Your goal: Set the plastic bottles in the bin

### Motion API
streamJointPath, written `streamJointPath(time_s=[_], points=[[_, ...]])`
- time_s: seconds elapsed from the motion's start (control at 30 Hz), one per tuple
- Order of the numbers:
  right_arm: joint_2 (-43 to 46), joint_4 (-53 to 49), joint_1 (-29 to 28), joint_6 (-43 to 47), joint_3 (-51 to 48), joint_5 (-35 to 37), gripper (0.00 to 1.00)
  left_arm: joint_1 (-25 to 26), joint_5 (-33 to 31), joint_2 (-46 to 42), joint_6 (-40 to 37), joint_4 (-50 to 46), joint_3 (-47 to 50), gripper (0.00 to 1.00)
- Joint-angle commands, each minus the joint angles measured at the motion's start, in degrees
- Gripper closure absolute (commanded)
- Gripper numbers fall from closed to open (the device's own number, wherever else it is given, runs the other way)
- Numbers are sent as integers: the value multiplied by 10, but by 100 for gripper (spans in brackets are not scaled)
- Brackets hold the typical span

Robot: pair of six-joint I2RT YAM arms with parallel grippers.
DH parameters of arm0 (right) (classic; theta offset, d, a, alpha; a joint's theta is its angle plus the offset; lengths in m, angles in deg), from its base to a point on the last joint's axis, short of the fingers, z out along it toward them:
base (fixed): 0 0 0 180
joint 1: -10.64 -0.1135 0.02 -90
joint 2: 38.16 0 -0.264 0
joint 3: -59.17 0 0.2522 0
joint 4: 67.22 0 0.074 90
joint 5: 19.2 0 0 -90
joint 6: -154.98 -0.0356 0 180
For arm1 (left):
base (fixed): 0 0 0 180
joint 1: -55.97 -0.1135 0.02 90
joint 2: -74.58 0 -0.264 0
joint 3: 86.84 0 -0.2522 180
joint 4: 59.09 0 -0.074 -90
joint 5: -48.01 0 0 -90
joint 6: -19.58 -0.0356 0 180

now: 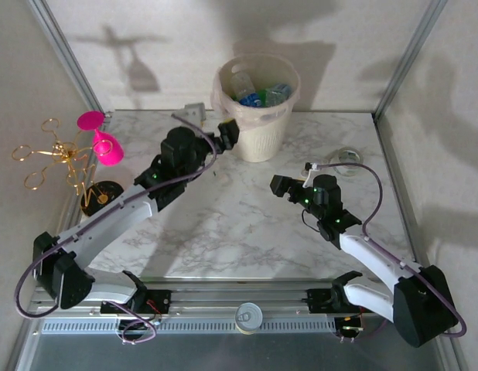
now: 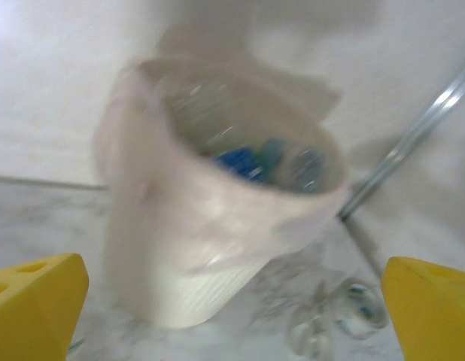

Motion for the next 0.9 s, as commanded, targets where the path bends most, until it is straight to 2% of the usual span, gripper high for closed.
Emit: streamJointPath(time_s=[0.0,0.13,0.27,0.4,0.6,0.87], points=[[-14,31,-7,-5,24,-16,1,3,-85,-32,36,-7,73,0],[-25,41,-11,-11,27,-20,1,3,-98,-35,85,-4,153,0],[-16,42,-16,-14,19,-17,1,3,-93,7,102,7,182,1],[7,32,-17,-13,7,-7,1,3,-93,84,106,1,157,0],[46,3,-17,-4,-7,18,1,-6,-134,222,134,-46,67,0],[94,-30,-17,10,-21,47,1,-36,-111,361,148,-51,-19,0]])
